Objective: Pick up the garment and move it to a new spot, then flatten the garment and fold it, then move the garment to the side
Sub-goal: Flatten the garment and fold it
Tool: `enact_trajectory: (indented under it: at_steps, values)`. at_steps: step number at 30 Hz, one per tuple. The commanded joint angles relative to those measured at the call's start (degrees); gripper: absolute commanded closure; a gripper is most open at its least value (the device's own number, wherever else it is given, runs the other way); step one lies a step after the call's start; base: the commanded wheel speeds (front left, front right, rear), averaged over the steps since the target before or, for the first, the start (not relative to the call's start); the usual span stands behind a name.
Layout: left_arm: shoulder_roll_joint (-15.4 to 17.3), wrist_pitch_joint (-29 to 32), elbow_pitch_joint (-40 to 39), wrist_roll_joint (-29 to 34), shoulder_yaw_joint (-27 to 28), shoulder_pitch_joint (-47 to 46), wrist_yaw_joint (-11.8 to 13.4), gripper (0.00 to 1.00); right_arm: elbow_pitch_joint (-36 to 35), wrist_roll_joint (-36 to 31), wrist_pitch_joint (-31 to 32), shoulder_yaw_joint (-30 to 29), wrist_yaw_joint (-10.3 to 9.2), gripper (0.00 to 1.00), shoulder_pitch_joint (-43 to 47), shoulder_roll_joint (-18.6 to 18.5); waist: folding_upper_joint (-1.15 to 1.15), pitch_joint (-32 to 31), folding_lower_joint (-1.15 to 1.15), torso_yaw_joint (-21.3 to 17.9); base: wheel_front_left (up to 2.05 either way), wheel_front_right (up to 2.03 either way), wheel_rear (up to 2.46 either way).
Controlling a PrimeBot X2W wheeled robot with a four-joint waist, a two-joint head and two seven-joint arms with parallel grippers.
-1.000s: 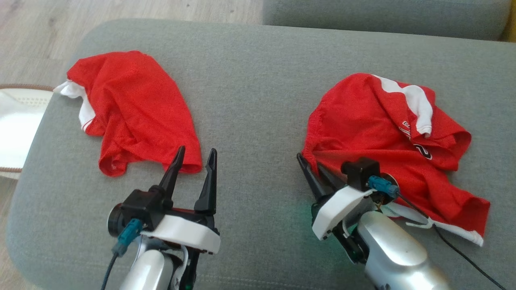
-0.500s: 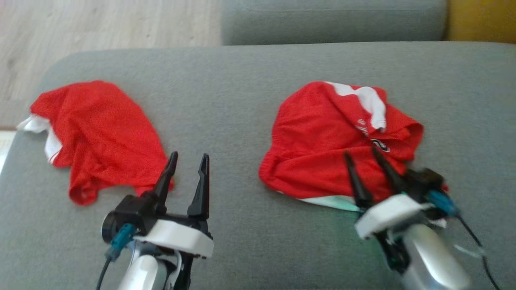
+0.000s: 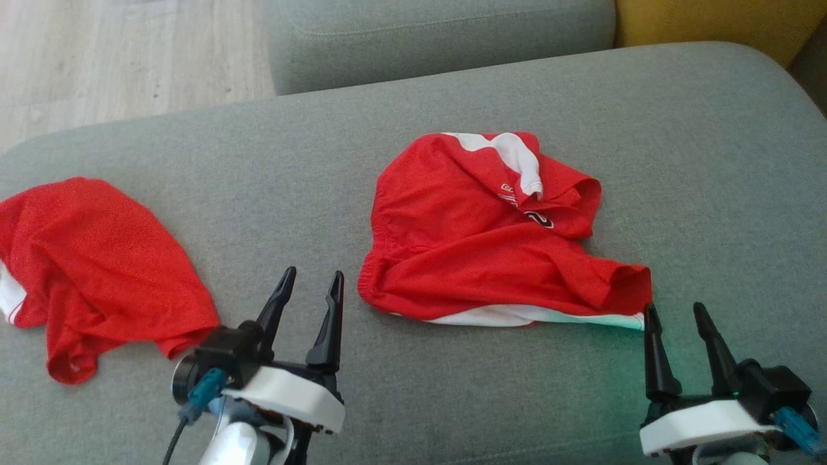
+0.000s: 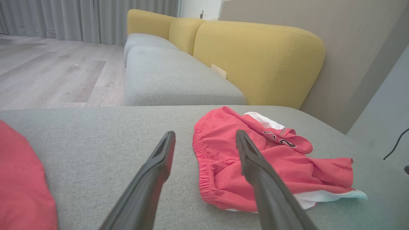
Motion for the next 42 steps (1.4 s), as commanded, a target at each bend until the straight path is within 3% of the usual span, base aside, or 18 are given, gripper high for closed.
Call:
enact_trajectory:
  at_steps: [1,10,18,25,42]
  values:
    - [0.0,-0.7,-1.3,0.3,1.7,-2.1,-0.3,0.00,-2.4,-0.7,-0.6,1.5,-0.04,0.00,-1.5,0.1,0.00,0.4,0.00,-0.5,0.00,0.00,0.00]
    - [0.0,-0.7,1.4,1.0,1.4,-3.2,-1.2,0.00,-3.4,0.8,-0.6,2.3,-0.04,0.00,-2.8,0.2,0.00,1.7,0.00,-1.8,0.00,0.00,0.00]
    - [0.2,-0.7,17.7,6.8,-3.4,-9.3,-4.0,0.00,-4.2,1.2,-0.6,2.6,-0.04,0.00,-3.8,0.2,0.00,4.3,0.00,-3.6,0.00,0.00,0.00]
    - [0.6,-0.7,28.0,9.8,-5.8,-15.7,-3.7,0.00,-4.8,1.2,-0.6,3.1,-0.04,0.00,-4.8,0.2,0.00,6.6,0.00,-4.9,0.00,0.00,0.00]
    - [0.2,-0.7,26.0,9.2,-7.5,-19.4,-4.3,0.00,-4.9,1.6,-0.6,3.1,-0.04,0.00,-5.9,0.2,0.00,8.7,0.00,-5.2,0.00,0.00,0.00]
